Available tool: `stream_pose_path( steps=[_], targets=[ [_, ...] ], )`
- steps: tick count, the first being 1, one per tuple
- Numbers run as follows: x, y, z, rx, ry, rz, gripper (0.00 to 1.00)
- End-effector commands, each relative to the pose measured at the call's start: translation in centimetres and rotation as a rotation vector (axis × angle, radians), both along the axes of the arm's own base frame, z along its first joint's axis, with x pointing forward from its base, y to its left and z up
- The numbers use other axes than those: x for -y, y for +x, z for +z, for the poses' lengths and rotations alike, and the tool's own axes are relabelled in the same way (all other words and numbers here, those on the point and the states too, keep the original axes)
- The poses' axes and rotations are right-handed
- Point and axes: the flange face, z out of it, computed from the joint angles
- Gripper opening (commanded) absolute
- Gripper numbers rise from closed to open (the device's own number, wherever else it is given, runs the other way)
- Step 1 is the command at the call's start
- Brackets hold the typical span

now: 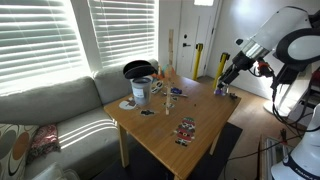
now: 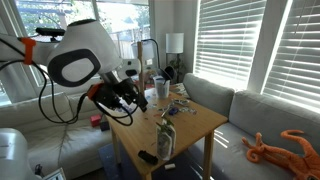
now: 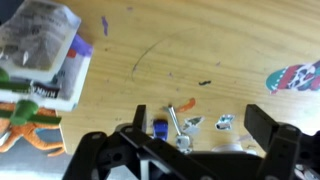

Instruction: Move the spoon to the edge

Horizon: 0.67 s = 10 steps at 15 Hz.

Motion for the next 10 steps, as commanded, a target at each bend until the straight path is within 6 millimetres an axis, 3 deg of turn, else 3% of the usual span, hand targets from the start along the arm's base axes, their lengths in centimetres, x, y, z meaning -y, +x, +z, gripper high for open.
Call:
stream_pose_path(
  steps=[1,4,8,9,10],
  targets=[
    [-1.0,2.2,3.8,0.111,-0.084,0.049,1.00],
    [-0.1,4.4,5.3,0.108,-0.126,0.173,1.00],
    [2.0,7.9,5.6,0.049,-0.158,0.309,1.00],
    [1.3,5.6,5.1,0.078,-0.153,0.257,1.00],
    [1.7,6.2,5.0,0.071,-0.153,0.259,1.00]
  ],
)
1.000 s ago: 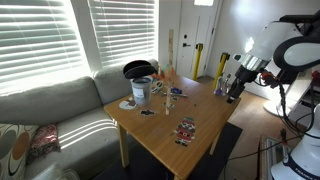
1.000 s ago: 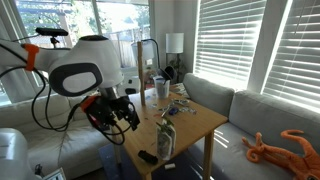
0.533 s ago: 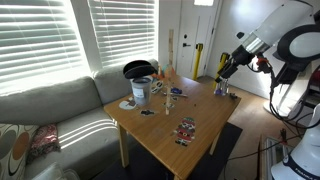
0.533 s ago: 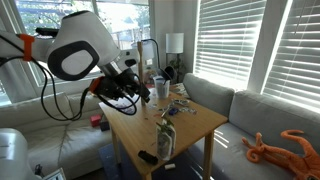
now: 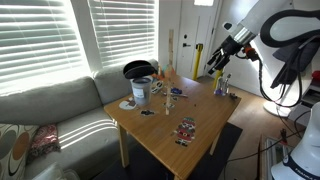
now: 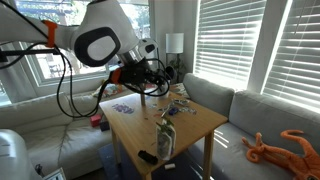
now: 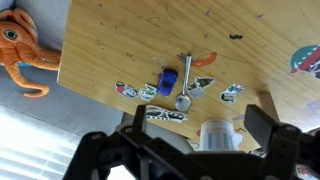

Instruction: Move the spoon to the edge

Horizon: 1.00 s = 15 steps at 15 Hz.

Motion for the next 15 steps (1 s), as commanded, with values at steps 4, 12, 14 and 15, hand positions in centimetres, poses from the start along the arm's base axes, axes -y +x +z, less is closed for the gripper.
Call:
stream_pose_path(
  steps=[4,12,14,15],
  targets=[
    [-0.3,0.0,-0.1,-0.003,-0.001,0.002,1.00],
    [-1.3,7.6,1.5,-0.098,0.148,-0.224,1.00],
    [-2.0,10.1,1.1,-0.162,0.104,-0.234,1.00],
    [-2.5,11.3,0.6,-0.176,0.081,-0.175,1.00]
  ],
)
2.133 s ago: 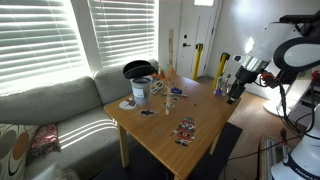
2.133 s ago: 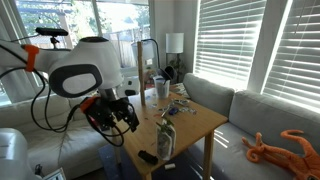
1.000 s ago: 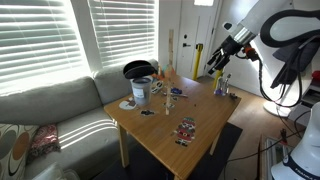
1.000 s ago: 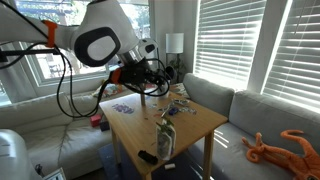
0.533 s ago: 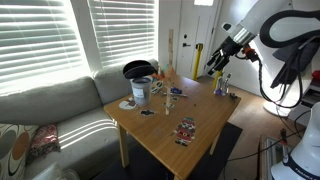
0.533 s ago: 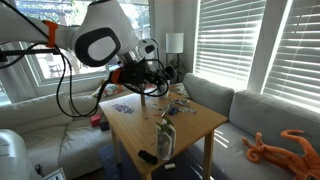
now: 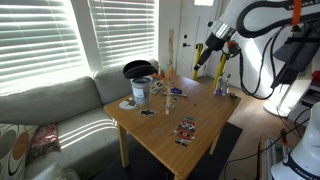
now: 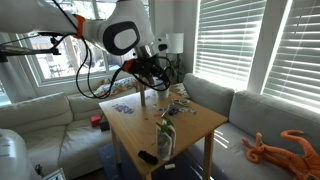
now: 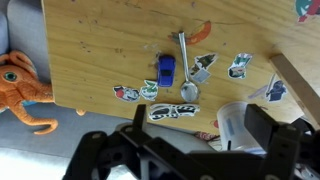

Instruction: Move the spoon to the edge

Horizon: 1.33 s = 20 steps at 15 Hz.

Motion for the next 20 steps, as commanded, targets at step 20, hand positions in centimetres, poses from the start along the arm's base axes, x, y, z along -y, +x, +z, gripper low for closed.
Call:
stream_pose_path(
  steps=[20],
  targets=[
    [-4.1,8.5,-9.0,-0.259,-0.094,0.154,1.00]
  ],
)
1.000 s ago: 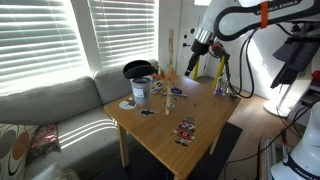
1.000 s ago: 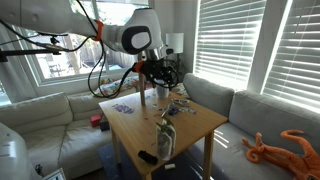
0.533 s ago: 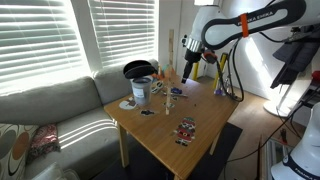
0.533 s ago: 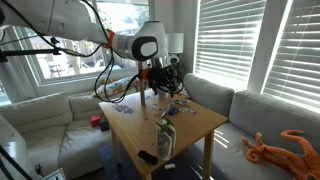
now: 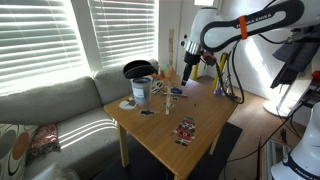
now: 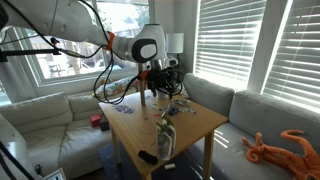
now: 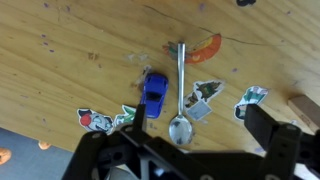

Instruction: Move the spoon to the edge

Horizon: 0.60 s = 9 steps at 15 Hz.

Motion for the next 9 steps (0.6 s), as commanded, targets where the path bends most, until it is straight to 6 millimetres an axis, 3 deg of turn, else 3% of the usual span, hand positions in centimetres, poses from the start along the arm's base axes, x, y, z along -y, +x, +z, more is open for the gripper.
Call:
stream_pose_path(
  steps=[1,4,9],
  targets=[
    [-1.2,0.2,-2.3,-0.029,0.007,0.004,1.00],
    [-2.3,0.4,-3.8,-0.049,0.007,0.014,1.00],
    [-2.0,0.9,-5.8,-0.032,0.029,0.022,0.97]
  ],
)
